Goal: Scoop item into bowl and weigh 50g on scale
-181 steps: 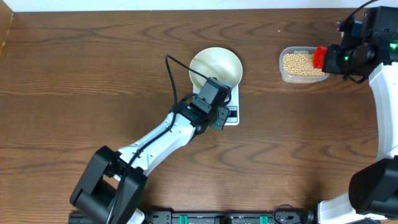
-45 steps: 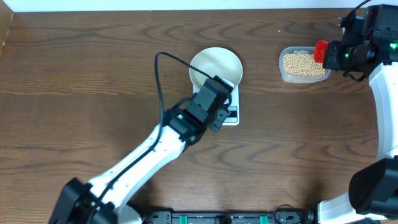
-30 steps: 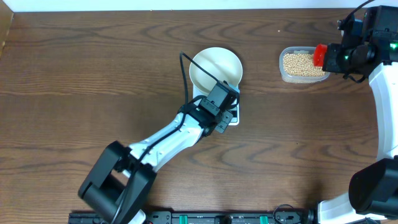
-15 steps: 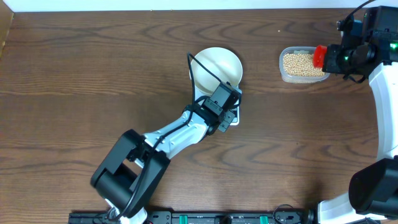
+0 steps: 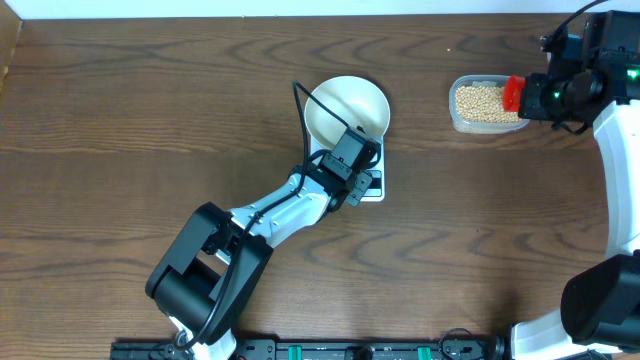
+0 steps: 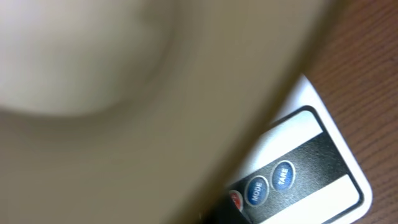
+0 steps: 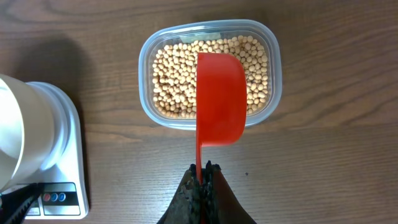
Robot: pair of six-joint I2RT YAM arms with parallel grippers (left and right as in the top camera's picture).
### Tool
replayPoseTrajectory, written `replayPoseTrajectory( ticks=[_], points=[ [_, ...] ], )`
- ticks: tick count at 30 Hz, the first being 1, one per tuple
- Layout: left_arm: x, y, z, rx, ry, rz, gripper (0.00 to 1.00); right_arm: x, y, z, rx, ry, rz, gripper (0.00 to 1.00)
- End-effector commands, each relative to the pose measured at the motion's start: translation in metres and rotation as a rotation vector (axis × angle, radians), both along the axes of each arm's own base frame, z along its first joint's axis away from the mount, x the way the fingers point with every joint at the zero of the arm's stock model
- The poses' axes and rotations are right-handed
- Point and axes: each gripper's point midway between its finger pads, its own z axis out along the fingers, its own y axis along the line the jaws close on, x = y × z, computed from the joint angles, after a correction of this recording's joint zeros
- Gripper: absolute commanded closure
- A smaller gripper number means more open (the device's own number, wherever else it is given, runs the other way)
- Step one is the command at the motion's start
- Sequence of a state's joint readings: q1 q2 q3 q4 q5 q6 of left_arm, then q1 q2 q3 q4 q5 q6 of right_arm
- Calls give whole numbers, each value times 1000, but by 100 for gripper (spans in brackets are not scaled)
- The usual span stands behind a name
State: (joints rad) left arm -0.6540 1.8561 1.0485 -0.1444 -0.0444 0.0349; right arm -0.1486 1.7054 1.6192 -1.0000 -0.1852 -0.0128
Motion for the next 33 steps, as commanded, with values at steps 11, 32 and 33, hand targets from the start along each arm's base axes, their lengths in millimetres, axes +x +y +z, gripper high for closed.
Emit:
replayPoseTrajectory(
  ticks=[11, 32, 33],
  points=[
    [-11, 8, -15, 35, 65, -10, 93, -3, -2, -4, -13, 13, 16, 99],
    [-14, 3, -15, 5, 86, -18, 93, -4, -4, -5, -22, 21, 11, 98],
    [-14, 2, -15, 4, 87, -19, 93, -5, -5, -5, -29, 23, 7, 98]
  ],
)
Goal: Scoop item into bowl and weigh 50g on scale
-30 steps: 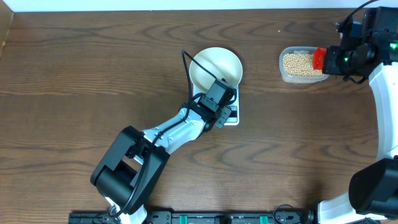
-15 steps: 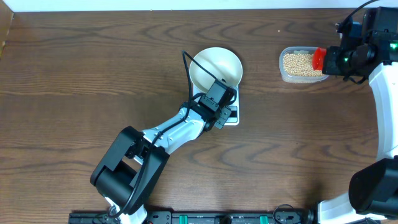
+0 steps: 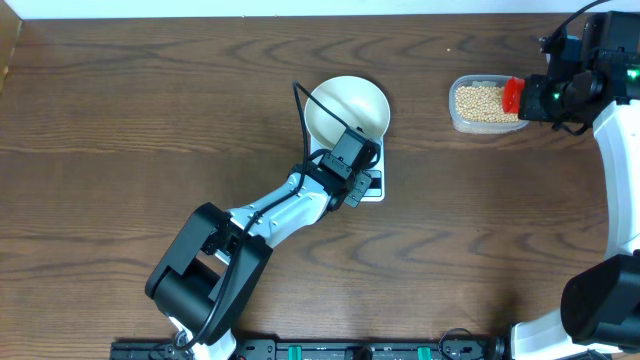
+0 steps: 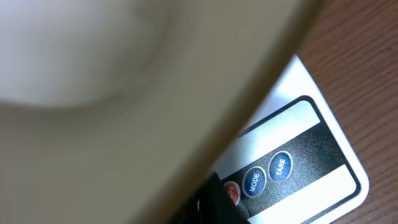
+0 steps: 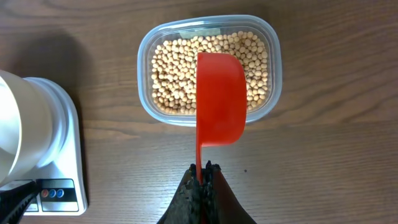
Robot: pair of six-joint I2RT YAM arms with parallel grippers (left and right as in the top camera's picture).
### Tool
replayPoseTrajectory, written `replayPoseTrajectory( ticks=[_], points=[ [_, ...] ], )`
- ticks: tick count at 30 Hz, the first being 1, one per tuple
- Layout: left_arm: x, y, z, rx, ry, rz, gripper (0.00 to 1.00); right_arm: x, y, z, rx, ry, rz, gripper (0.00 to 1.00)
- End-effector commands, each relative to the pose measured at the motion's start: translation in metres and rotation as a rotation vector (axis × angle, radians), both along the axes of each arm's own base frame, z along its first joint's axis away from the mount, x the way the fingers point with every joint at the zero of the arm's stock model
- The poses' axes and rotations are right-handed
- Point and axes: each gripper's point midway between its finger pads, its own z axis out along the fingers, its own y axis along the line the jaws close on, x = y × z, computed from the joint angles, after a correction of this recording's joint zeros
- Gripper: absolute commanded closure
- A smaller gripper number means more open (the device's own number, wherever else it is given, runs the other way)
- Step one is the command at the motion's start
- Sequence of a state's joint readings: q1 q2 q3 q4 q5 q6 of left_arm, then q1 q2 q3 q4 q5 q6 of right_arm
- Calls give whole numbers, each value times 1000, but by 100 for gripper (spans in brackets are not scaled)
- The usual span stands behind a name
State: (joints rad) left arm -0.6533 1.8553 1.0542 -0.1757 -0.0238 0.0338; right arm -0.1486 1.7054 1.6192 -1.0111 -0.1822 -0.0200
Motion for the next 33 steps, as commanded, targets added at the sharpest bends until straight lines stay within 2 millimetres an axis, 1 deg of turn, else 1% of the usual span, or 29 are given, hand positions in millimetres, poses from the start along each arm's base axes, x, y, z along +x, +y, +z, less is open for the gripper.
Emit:
replayPoseTrajectory(
  ticks=[1, 13, 21, 25, 33],
  points=[
    [-9, 2, -13, 4, 56, -11, 93, -3, -6, -4, -27, 15, 1, 99],
    [-9, 2, -13, 3, 58, -11, 93, -4, -6, -5, -26, 24, 1, 99],
    [-17, -8, -13, 22, 47, -83, 92, -5, -5, -6, -25, 28, 2, 98],
    [-18, -7, -14, 25, 52, -83, 93, -6, -5, -6, -25, 32, 2, 98],
    [-27, 0, -23, 44, 78, -82, 93, -8, -5, -7, -24, 39, 2, 99]
  ],
)
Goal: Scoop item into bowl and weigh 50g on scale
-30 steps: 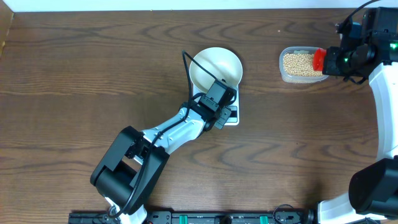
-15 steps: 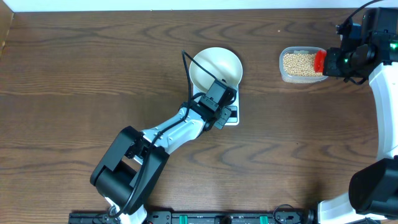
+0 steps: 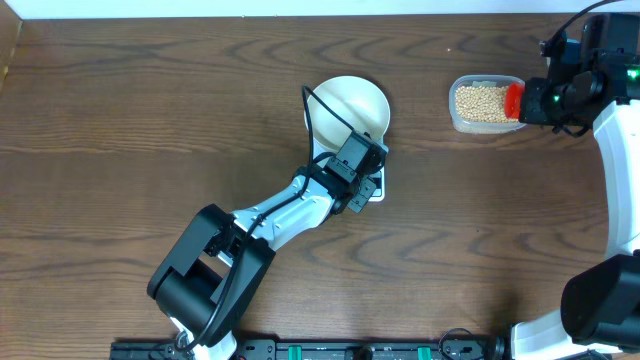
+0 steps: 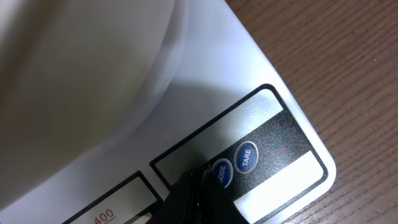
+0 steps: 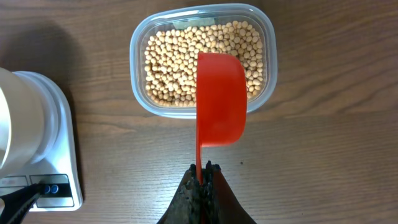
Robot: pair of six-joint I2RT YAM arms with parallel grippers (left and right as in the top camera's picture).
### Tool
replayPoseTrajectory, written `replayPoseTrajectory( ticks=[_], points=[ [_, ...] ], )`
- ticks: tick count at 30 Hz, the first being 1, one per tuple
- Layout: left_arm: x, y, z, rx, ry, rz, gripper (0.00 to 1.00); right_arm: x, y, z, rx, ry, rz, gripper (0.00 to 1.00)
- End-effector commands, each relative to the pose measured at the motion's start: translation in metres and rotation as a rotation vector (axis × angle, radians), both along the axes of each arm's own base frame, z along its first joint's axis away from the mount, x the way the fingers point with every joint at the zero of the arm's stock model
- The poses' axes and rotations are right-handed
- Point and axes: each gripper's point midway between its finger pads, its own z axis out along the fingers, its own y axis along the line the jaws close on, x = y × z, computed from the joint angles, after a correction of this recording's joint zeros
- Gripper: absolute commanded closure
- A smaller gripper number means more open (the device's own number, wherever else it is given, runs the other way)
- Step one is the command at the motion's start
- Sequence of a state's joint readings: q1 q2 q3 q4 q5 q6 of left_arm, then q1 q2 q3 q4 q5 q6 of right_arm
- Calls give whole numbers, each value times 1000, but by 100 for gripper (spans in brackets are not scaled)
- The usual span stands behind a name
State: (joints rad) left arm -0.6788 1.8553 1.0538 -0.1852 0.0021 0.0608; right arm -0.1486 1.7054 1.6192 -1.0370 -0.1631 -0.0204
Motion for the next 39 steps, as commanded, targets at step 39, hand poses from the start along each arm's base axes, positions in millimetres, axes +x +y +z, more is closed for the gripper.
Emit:
replayPoseTrajectory(
  ticks=[39],
  points=[
    [-11, 42, -45, 164, 39, 76, 93, -4, -2, -4, -9, 18, 10, 98]
  ],
)
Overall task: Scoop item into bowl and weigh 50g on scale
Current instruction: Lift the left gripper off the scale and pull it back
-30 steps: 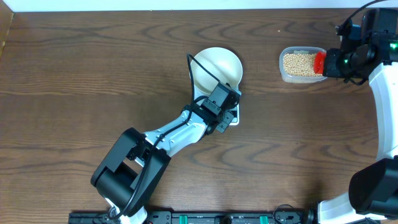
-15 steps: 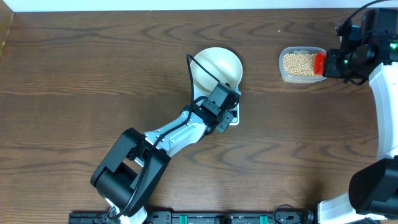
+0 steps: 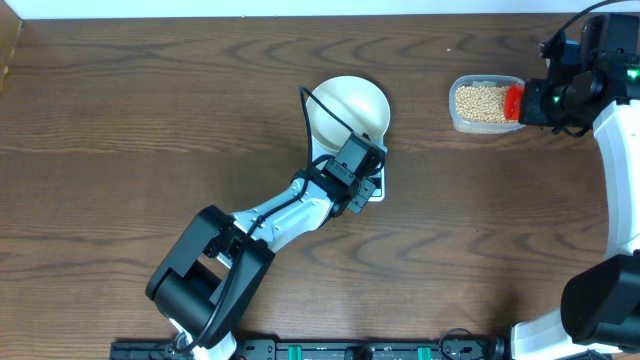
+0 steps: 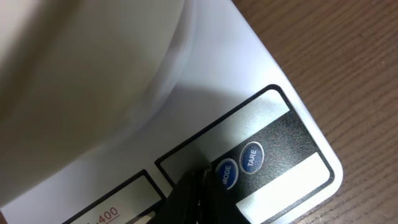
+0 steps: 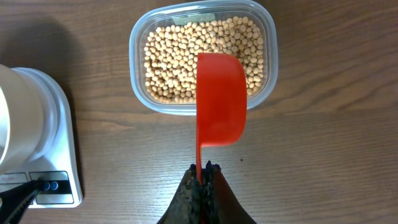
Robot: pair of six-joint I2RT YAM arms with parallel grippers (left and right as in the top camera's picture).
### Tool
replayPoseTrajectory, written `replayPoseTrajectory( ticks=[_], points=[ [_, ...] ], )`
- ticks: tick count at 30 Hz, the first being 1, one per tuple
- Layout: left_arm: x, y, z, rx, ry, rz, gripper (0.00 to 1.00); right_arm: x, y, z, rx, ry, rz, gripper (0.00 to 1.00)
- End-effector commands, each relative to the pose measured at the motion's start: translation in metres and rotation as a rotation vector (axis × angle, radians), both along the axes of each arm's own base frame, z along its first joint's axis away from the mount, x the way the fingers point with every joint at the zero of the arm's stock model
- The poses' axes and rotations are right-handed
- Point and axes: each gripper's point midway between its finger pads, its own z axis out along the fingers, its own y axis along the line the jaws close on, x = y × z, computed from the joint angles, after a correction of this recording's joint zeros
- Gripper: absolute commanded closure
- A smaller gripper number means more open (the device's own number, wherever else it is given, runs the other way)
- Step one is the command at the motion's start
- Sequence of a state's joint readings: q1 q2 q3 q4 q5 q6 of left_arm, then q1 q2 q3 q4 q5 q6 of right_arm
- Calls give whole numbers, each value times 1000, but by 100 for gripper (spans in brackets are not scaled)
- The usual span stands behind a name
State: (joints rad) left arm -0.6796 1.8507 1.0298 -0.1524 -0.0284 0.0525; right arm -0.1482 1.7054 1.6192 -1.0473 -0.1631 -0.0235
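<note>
A cream bowl (image 3: 347, 106) stands on the white scale (image 3: 374, 189). My left gripper (image 4: 200, 173) is shut with nothing in it, its tip on the scale's button panel just left of the blue MODE button (image 4: 225, 173) and TARE button (image 4: 251, 158). The display (image 4: 99, 218) reads about 400. My right gripper (image 5: 203, 168) is shut on the handle of a red scoop (image 5: 221, 98), held over the near edge of a clear tub of soybeans (image 5: 202, 53). The scoop's inside is hidden.
Dark wood table (image 3: 150, 120) all round. The left arm (image 3: 280, 215) stretches from the front edge up to the scale. The tub of beans (image 3: 484, 102) sits at the back right, close to the right arm (image 3: 600, 90).
Almost nothing. The left wrist view has shifted slightly, the buttons sitting a little lower right; the left fingertips stay by the MODE button. The right gripper and scoop hold still.
At first the left fingertips sat low by the red button with the bowl filling the view. Then they were nearer the buttons. By 1.3 s ago they touched the panel beside MODE, the display lit. The scoop stayed over the tub, shifting slightly toward its near edge.
</note>
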Motion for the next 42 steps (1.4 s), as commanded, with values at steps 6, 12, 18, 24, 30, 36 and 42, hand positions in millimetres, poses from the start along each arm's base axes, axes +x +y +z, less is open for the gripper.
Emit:
replayPoseTrajectory(
  ticks=[6, 12, 18, 24, 30, 36, 42],
  points=[
    [-13, 38, -43, 154, 65, 57, 93, -1, -3, -3, -9, 8, 7, 98],
    [-11, 37, -43, 151, 57, 59, 93, -1, -3, -3, -9, 8, 7, 98],
    [-10, 36, -42, 147, 52, 59, 93, -2, -3, -3, -9, 9, 7, 99],
    [-10, 36, -42, 146, 52, 59, 93, -1, -3, -3, -9, 8, 7, 99],
    [-11, 35, -42, 145, 52, 56, 93, -1, -3, -3, -9, 8, 7, 98],
    [-6, 28, -23, 113, 13, 51, 93, -1, -3, -3, -9, 8, 7, 98],
    [-2, 18, 21, 22, -54, 40, 93, -1, -3, -3, -9, 8, 7, 99]
  ],
)
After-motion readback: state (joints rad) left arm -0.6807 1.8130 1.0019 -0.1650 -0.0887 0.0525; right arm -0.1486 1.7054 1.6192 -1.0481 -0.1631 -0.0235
